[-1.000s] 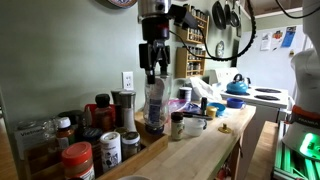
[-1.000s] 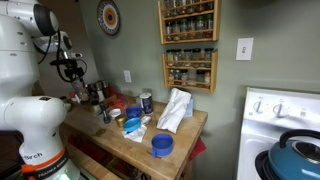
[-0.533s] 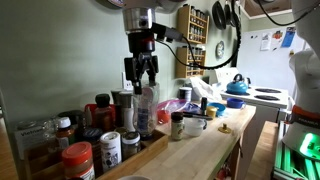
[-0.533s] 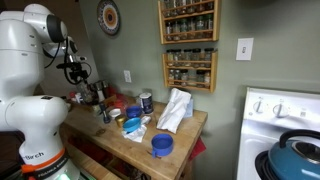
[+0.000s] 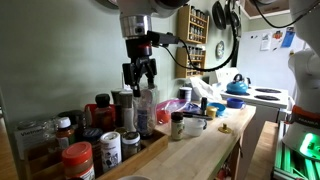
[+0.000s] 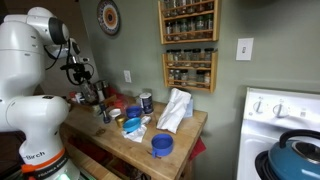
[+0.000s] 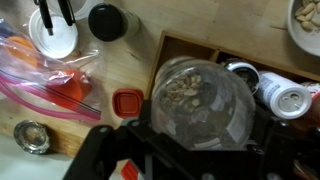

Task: Pick up the upside down clear container and put it in the wooden storage tray

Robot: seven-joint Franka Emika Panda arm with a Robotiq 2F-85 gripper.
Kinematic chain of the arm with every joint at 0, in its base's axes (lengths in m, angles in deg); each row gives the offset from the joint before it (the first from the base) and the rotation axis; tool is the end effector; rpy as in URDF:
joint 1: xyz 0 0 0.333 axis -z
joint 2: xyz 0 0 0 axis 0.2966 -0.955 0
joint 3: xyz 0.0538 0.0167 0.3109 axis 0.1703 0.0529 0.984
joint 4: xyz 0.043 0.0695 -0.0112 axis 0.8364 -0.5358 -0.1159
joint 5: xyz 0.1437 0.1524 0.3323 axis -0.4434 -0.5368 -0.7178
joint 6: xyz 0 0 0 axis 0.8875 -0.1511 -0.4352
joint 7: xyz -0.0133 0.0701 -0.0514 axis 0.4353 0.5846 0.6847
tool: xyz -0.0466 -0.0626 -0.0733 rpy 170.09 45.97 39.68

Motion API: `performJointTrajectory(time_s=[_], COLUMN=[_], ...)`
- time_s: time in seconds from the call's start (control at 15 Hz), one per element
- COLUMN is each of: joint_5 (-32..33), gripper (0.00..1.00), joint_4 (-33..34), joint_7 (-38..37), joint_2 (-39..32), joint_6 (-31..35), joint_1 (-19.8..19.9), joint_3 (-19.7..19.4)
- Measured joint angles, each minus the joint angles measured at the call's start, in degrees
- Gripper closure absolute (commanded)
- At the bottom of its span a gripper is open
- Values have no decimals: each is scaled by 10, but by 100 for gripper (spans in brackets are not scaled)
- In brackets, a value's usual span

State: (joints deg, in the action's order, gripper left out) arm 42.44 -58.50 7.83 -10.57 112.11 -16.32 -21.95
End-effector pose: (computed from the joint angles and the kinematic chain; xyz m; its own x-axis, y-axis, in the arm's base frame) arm 0.4264 0.4873 0.4043 0.9515 0.3074 -0.0130 0.3062 -0.9422 0.1359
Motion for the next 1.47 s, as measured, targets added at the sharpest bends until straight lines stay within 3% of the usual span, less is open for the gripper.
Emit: performJointTrajectory(time_s=[1.47], joint_5=[-36], gripper=[36], joint_4=[2], joint_7=[2], joint_2=[-27], joint_6=[15], joint_1=[-2], joint_3=[-12])
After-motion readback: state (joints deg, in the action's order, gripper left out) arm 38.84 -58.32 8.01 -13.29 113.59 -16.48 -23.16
